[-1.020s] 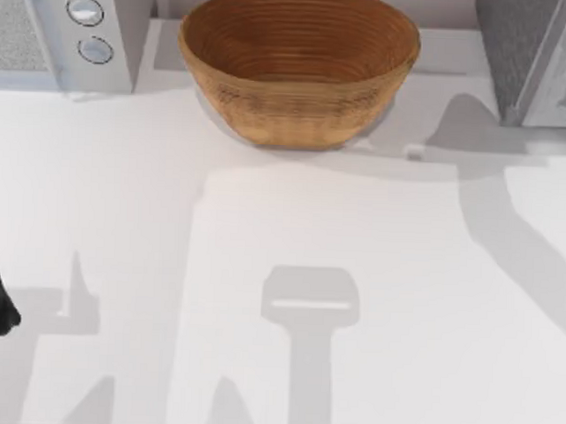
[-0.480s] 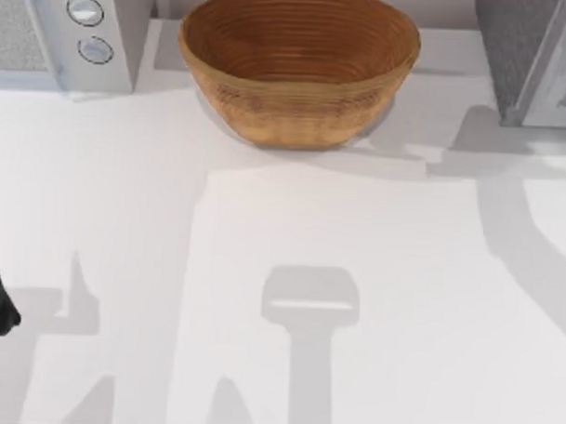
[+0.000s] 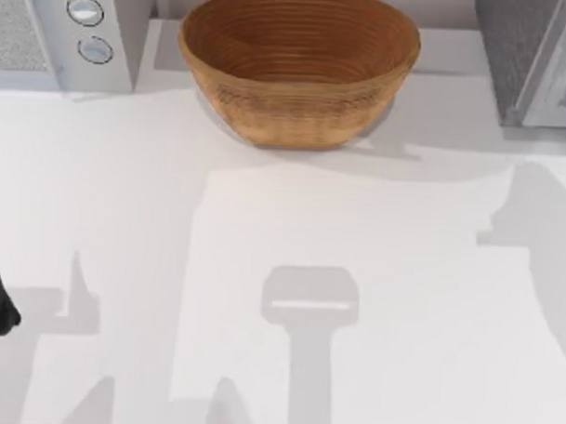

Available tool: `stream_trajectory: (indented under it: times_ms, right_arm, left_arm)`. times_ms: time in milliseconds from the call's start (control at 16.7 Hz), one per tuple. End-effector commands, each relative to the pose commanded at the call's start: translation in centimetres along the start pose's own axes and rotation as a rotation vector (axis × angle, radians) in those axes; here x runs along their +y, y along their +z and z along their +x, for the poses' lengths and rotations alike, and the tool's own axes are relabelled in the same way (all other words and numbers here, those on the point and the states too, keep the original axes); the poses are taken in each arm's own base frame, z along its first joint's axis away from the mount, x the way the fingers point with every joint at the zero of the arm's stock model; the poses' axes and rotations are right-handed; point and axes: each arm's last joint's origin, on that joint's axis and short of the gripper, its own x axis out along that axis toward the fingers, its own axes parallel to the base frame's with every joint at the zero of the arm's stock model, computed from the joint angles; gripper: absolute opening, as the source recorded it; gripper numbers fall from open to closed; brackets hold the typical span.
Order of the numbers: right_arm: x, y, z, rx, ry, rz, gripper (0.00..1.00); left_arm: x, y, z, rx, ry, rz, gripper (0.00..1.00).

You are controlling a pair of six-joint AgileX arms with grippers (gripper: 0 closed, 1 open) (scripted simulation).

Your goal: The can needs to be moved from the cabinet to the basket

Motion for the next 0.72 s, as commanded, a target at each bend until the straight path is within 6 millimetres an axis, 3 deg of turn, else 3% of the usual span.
stream_trajectory:
  times_ms: [180, 360, 540, 720]
  right_arm:
    - [-1.1, -8.5, -0.2, 0.028, 0.004, 0.006, 0.00]
    - [-1.9, -15.4, -0.4, 0.011, 0.009, 0.022, 0.00]
    - [-2.4, -20.1, -0.3, -0.032, 0.013, 0.031, 0.00]
    - [-2.7, -22.4, -0.2, -0.066, 0.015, 0.033, 0.00]
  left_arm:
    - [0.0, 0.0, 0.0, 0.000, 0.000, 0.000, 1.00]
    - [0.0, 0.0, 0.0, 0.000, 0.000, 0.000, 1.00]
    - [0.0, 0.0, 0.0, 0.000, 0.000, 0.000, 1.00]
    - [0.0, 0.0, 0.0, 0.000, 0.000, 0.000, 1.00]
